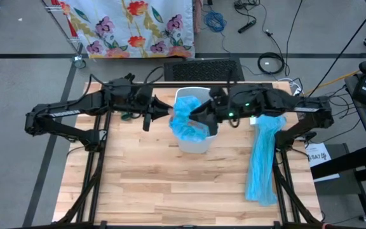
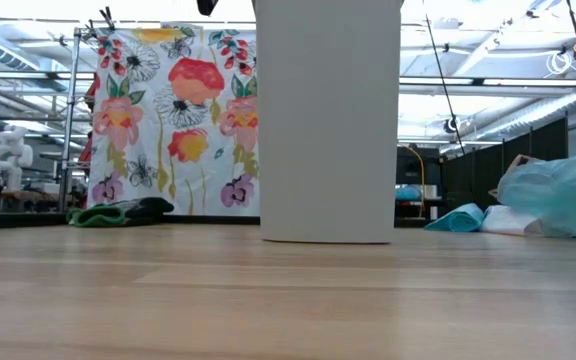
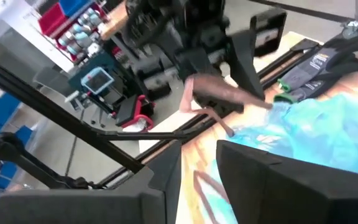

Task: Place trash/remove bag and relplace
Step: Close the trash bag

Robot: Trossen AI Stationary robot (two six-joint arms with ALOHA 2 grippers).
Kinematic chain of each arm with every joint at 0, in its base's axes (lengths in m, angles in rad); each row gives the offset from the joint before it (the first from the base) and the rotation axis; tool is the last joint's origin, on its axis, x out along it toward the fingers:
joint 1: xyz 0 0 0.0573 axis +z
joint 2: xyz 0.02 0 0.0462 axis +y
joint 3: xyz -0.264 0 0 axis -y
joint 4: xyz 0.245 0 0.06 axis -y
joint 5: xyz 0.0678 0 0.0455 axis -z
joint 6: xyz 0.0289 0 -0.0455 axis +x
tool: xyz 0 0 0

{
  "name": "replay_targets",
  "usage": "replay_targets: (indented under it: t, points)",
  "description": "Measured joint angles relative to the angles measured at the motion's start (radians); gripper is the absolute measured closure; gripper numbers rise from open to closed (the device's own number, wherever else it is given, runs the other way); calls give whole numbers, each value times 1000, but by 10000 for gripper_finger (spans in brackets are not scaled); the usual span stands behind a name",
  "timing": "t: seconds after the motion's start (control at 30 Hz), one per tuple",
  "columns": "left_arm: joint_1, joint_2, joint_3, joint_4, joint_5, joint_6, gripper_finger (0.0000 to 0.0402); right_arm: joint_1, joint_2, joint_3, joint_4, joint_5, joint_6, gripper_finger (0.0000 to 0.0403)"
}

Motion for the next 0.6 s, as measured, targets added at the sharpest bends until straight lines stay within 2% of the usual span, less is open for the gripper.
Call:
replay_targets:
  t: [0.4,0.6]
  points:
    - [-4,6,0,-3,6,-9,304,35,-63,0,-213,6,153,305]
    - [-6,7,0,-3,6,-19,304,71,-45,0,-233,6,173,305]
